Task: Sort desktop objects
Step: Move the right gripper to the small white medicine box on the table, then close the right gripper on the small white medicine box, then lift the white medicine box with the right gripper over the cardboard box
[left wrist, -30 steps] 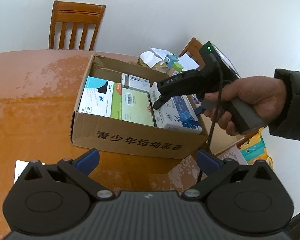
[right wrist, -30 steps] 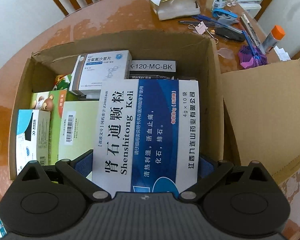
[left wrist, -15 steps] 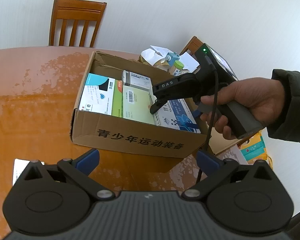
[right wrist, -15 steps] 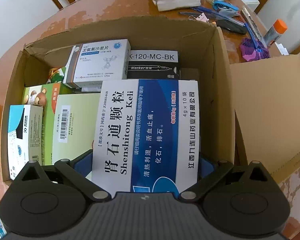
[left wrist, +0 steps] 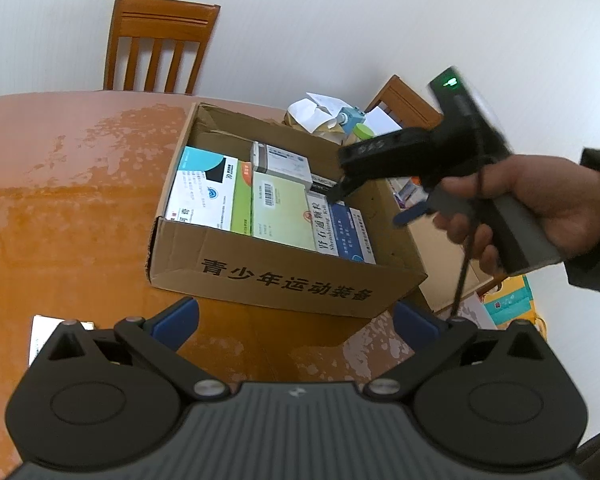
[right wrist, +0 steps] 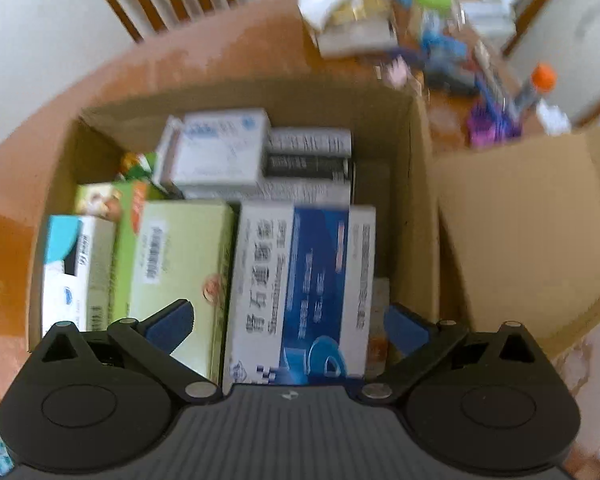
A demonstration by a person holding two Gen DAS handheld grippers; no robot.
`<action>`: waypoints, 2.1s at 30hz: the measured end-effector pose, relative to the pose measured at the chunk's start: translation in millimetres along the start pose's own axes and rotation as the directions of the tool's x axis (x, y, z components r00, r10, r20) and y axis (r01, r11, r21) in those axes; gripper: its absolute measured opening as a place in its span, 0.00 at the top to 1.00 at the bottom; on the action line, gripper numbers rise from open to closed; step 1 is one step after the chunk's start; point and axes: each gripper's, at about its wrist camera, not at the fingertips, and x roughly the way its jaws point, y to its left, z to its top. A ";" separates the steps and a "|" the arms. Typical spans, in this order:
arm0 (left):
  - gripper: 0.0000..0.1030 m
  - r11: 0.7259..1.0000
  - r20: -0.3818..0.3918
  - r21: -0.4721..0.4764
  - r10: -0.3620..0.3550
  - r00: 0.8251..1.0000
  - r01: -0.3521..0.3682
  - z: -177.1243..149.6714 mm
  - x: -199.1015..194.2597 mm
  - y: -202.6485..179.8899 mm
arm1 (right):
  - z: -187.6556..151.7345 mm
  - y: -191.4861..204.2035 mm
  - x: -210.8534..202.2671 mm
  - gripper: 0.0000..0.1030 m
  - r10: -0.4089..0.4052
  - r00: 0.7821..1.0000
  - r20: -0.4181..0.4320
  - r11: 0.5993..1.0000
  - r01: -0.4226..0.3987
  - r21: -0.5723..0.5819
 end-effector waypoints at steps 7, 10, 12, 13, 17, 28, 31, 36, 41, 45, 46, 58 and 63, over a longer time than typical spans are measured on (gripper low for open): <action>0.00 0.997 -0.011 -0.014 0.071 0.997 -0.071 -10.2 -15.8 11.6 | -2.9 25.0 -32.6 0.00 0.119 0.985 0.128 0.981 -0.097 -0.167; 0.00 0.991 -0.021 -0.024 0.132 0.991 -0.132 -21.7 -26.3 22.9 | -26.9 58.5 -53.6 0.00 0.210 0.959 0.192 0.927 -0.133 -0.351; 0.00 0.983 -0.034 -0.037 0.176 0.984 -0.178 -32.3 -33.6 32.9 | -41.5 81.6 -57.4 0.00 0.283 0.944 0.171 0.869 -0.177 -0.462; 0.00 0.980 -0.038 -0.050 0.191 0.981 -0.193 -36.9 -37.4 37.7 | -48.8 93.1 -58.9 0.00 0.319 0.935 0.155 0.834 -0.200 -0.514; 0.00 0.962 -0.048 -0.097 0.251 0.967 -0.254 -55.4 -52.8 54.7 | -82.2 143.0 -54.8 0.00 0.386 0.922 0.033 0.677 -0.259 -0.689; 0.00 0.922 -0.035 -0.194 0.335 0.942 -0.335 -97.9 -89.0 76.8 | -183.8 260.0 18.0 0.00 0.300 0.946 -0.121 0.005 -0.129 -0.992; 0.00 0.914 -0.035 -0.217 0.343 0.939 -0.342 -106.9 -96.2 81.0 | -192.6 278.5 41.8 0.00 0.257 0.955 -0.151 -0.055 -0.142 -0.988; 0.00 0.899 -0.030 -0.253 0.362 0.932 -0.358 -117.7 -109.2 89.6 | -191.9 296.7 59.7 0.00 0.192 0.967 -0.168 -0.018 -0.167 -0.986; 0.00 0.894 -0.014 -0.274 0.366 0.931 -0.355 -119.1 -113.7 97.1 | -196.9 302.2 73.5 0.00 0.159 0.967 -0.199 -0.029 -0.197 -0.980; 0.00 0.896 -0.009 -0.274 0.360 0.933 -0.348 -120.0 -116.6 98.1 | -196.8 305.5 79.7 0.01 0.149 0.961 -0.231 -0.025 -0.230 -0.973; 0.00 0.897 -0.009 -0.273 0.359 0.933 -0.347 -120.7 -117.3 98.2 | -196.5 306.5 80.5 0.01 0.150 0.960 -0.236 -0.020 -0.236 -0.972; 0.00 0.900 -0.012 -0.275 0.349 0.937 -0.339 -121.6 -118.4 100.6 | -187.1 310.4 81.8 0.12 0.140 0.951 -0.275 0.048 -0.284 -0.958; 0.00 0.901 -0.010 -0.272 0.348 0.938 -0.337 -121.3 -118.2 99.1 | -188.3 305.5 76.6 0.12 0.153 0.952 -0.265 0.072 -0.278 -0.958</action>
